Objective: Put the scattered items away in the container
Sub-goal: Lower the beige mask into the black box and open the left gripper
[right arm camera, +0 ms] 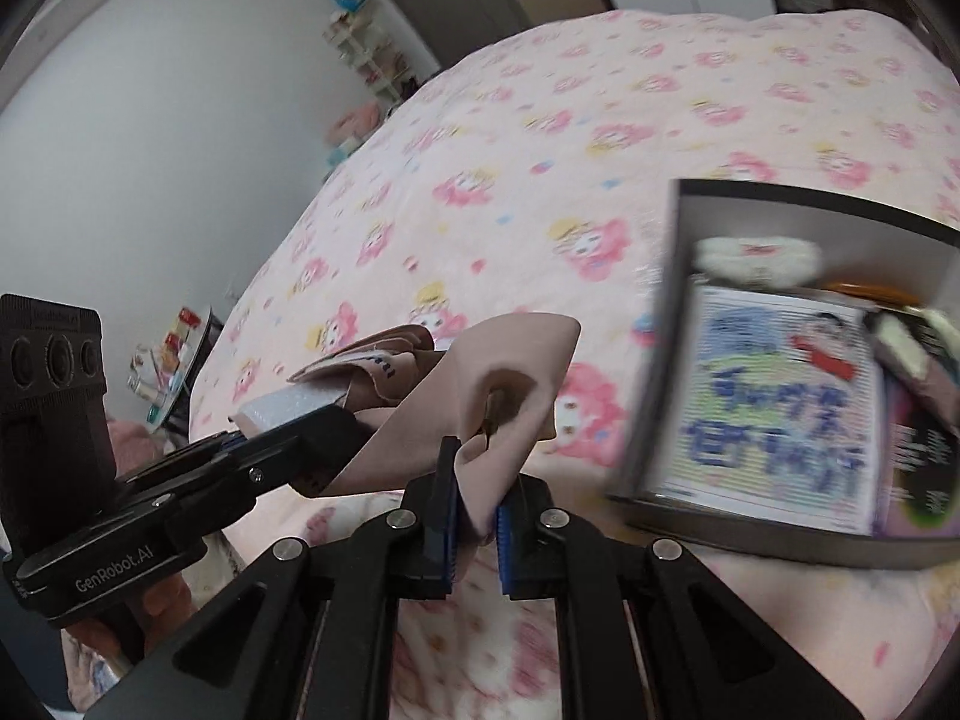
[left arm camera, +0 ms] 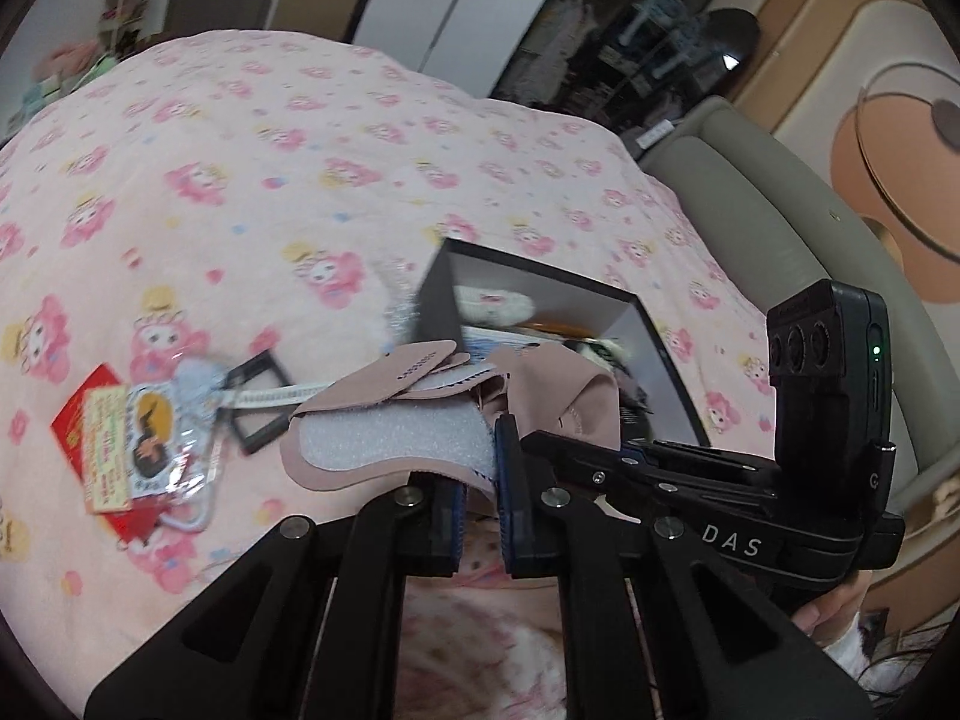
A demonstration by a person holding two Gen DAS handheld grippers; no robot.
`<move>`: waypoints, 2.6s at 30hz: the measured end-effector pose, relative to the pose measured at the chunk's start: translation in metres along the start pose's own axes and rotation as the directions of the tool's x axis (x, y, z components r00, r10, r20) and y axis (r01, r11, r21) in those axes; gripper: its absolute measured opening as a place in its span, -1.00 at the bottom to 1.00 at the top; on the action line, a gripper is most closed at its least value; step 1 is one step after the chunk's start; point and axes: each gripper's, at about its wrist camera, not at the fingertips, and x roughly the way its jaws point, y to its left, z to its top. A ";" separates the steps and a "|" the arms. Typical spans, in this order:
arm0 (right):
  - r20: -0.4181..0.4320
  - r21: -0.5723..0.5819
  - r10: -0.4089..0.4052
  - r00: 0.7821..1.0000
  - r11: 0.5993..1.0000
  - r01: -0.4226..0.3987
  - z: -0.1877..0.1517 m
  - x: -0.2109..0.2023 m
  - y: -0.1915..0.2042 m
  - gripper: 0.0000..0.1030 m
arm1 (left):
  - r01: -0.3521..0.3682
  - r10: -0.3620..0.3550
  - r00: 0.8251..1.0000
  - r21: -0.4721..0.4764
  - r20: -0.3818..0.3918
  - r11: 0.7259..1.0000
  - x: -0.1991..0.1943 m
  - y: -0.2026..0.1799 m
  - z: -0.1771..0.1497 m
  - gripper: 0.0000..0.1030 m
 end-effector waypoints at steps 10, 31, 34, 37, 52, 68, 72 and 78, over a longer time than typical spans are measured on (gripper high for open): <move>0.071 0.065 -0.109 0.991 0.992 0.105 0.002 -0.066 -0.076 -0.85 | 0.055 -0.043 0.996 0.152 -0.078 0.987 0.065 -0.094 0.015 -0.86; -0.080 0.169 -0.140 0.987 0.974 0.152 0.036 -0.026 -0.211 -0.84 | -0.097 0.136 0.946 0.142 -0.293 0.985 0.215 -0.108 0.009 -0.86; -0.136 0.216 -0.147 0.980 0.961 0.174 0.032 -0.016 -0.220 -0.84 | -0.132 0.170 0.931 0.138 -0.322 0.982 0.222 -0.105 0.005 -0.81; -0.204 0.244 -0.141 0.969 0.951 0.190 0.026 -0.004 -0.228 -0.80 | -0.167 0.213 0.917 0.160 -0.337 0.973 0.225 -0.103 0.004 -0.69; -0.087 0.218 -0.327 0.941 0.915 0.338 0.030 -0.044 -0.232 -0.57 | -0.125 0.154 0.946 0.119 -0.286 0.985 0.223 -0.100 0.015 -0.08; -0.110 0.222 -0.348 0.931 0.905 0.364 0.029 -0.042 -0.236 -0.57 | -0.199 0.213 0.917 0.077 -0.336 0.977 0.213 -0.078 0.024 -0.09; -0.113 0.215 -0.328 0.938 0.913 0.345 0.032 -0.042 -0.237 -0.57 | -0.127 0.163 0.912 0.121 -0.376 0.985 0.208 -0.084 0.022 -0.19; -0.237 0.117 -0.232 0.943 0.957 0.265 0.025 -0.018 -0.227 -0.57 | -0.171 0.251 0.851 0.208 -0.462 0.963 0.235 -0.090 0.009 -0.22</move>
